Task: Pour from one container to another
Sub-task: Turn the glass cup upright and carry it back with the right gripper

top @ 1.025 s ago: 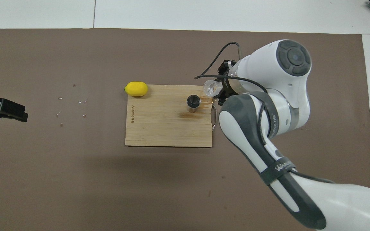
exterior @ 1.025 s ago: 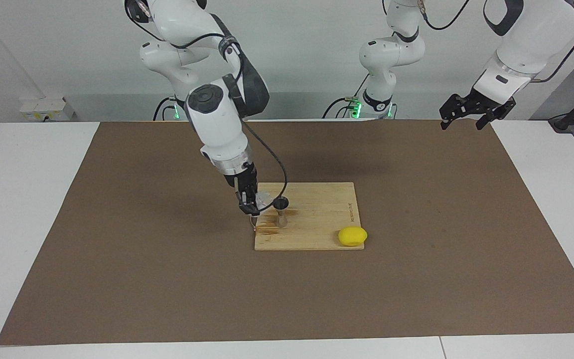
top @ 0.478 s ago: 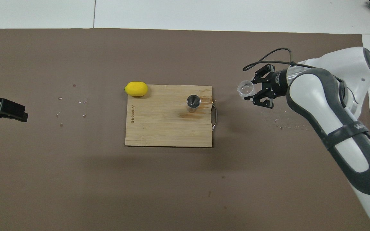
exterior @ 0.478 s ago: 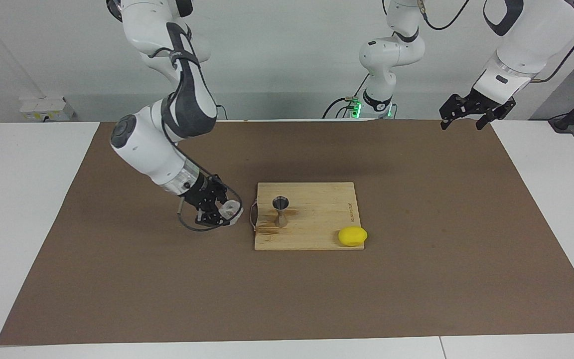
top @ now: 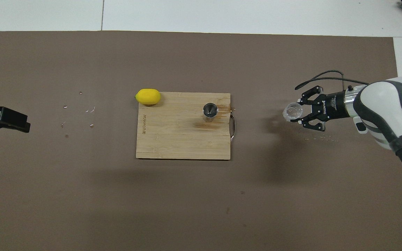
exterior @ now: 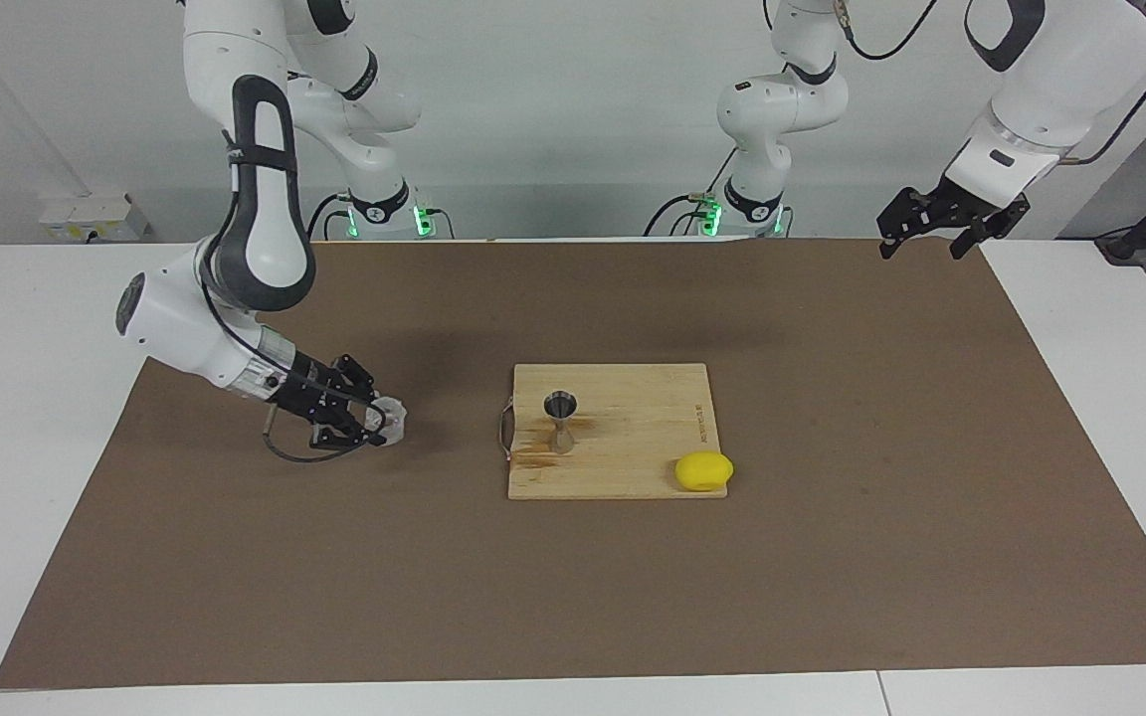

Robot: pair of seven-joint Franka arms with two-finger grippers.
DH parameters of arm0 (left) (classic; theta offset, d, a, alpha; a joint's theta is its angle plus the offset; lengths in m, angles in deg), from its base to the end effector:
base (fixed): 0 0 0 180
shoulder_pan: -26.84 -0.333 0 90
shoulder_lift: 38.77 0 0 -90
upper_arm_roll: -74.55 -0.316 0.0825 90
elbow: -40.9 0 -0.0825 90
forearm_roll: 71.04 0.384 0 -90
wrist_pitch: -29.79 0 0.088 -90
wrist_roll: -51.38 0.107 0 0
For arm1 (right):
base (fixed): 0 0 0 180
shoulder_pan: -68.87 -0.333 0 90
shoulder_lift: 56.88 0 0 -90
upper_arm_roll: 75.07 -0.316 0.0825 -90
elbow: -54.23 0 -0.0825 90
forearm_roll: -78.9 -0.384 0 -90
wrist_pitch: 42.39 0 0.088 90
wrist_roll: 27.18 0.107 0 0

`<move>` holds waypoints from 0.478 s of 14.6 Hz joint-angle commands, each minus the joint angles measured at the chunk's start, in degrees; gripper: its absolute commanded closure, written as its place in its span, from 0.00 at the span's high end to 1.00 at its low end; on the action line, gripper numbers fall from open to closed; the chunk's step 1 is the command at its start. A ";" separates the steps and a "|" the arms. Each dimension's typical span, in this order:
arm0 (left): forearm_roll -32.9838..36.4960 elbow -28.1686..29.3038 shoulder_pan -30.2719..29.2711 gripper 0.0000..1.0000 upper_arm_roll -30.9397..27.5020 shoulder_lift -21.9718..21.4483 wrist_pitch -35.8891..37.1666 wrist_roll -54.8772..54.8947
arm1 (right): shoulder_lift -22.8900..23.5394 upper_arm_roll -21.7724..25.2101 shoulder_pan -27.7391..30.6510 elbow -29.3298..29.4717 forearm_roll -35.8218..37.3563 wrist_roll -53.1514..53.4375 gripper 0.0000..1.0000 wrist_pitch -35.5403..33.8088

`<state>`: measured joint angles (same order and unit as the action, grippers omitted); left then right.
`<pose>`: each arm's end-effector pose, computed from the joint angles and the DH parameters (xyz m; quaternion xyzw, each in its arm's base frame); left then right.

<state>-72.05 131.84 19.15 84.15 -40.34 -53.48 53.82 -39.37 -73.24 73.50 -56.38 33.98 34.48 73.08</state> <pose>0.5327 -0.0211 0.6219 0.9978 -0.0383 -0.0534 0.0068 0.6007 -0.0254 0.3269 -0.6498 0.6820 0.2379 0.2370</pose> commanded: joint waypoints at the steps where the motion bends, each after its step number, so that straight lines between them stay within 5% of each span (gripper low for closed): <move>1: -0.30 0.19 -0.40 1.00 0.24 -0.09 -0.23 0.37 | 1.73 -0.78 4.05 -0.83 -2.28 -6.45 0.00 -1.99; 7: -0.30 0.11 -0.40 1.00 0.24 -0.09 -0.23 0.37 | 6.30 -0.78 9.60 -0.74 -5.18 -15.15 0.00 -4.37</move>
<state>-72.05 131.84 19.15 84.15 -40.34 -53.48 53.82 -33.80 -73.27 81.33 -57.20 30.52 22.25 69.86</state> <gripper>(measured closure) 0.000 0.498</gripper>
